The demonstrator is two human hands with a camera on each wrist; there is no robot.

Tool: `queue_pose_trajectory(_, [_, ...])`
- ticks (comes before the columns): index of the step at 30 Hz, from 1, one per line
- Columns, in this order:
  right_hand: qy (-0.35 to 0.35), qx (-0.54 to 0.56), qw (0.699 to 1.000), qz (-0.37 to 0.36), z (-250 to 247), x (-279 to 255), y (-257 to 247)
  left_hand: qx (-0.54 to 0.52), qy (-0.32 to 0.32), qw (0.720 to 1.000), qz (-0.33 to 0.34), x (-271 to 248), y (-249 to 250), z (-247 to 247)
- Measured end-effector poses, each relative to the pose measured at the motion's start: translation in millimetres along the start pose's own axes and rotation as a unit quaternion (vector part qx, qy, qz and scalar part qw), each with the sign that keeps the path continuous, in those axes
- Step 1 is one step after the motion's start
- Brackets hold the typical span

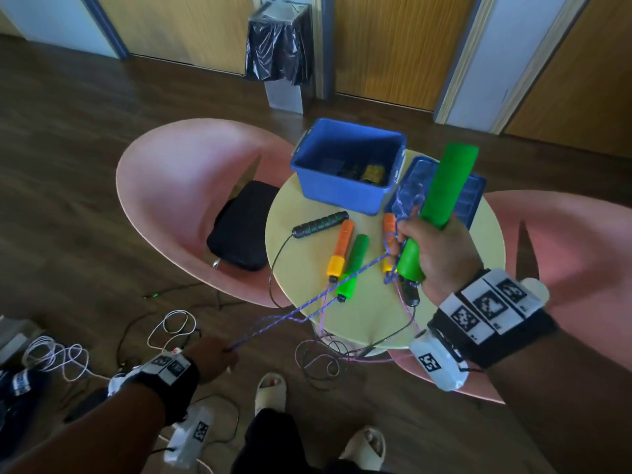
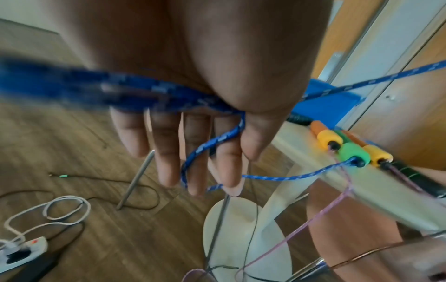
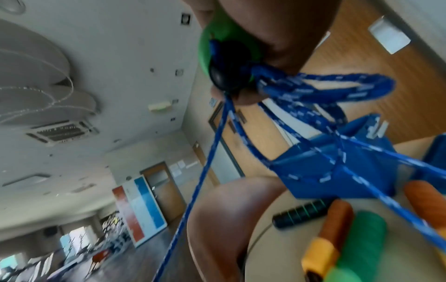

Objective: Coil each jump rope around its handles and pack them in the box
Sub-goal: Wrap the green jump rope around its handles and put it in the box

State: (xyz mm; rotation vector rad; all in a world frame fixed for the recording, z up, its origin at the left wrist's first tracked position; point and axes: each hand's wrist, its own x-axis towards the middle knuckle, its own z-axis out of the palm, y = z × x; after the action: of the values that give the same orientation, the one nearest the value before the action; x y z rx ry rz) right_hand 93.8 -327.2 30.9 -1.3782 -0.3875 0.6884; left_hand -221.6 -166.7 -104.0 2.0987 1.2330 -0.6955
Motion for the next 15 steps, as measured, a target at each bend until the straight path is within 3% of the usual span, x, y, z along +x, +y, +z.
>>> queue_pose_trajectory(1, [-0.012,-0.031,0.999,0.021,-3,0,10,0.013,-0.002,1.000,-0.015,1,-12,4])
queue_pose_trajectory(3, [-0.116,-0.147,0.975,0.118,-5,-5,26,0.002,0.005,1.000,-0.023,9,-32,10])
queue_pose_trajectory(4, [-0.199,-0.251,0.932,0.171,-6,-8,32,-0.010,0.007,0.999,-0.031,14,-41,12])
queue_pose_trajectory(5, [-0.275,-0.375,0.862,0.202,-5,-10,36,-0.025,0.003,0.999,-0.039,18,-46,12])
queue_pose_trajectory(6, [-0.321,-0.482,0.787,0.212,-3,-12,39,-0.043,0.001,0.998,-0.041,20,-47,9])
queue_pose_trajectory(7, [-0.330,-0.551,0.740,0.201,2,-12,42,-0.057,0.002,0.998,-0.033,21,-46,6])
queue_pose_trajectory(8, [-0.306,-0.571,0.736,0.196,7,-9,45,-0.061,0.008,0.998,-0.021,25,-46,3])
queue_pose_trajectory(9, [-0.276,-0.559,0.756,0.200,12,-4,50,-0.065,0.012,0.998,-0.008,29,-43,-1])
queue_pose_trajectory(11, [-0.169,-0.404,0.859,0.267,19,11,66,-0.072,0.005,0.997,0.010,36,-39,-10])
queue_pose_trajectory(12, [-0.115,-0.308,0.894,0.303,23,19,75,-0.080,-0.004,0.997,0.020,38,-38,-14])
queue_pose_trajectory(13, [-0.060,-0.244,0.910,0.331,25,29,85,-0.088,-0.006,0.996,0.032,41,-35,-17])
queue_pose_trajectory(15, [0.008,-0.223,0.906,0.359,29,46,103,-0.093,-0.014,0.994,0.051,44,-30,-23])
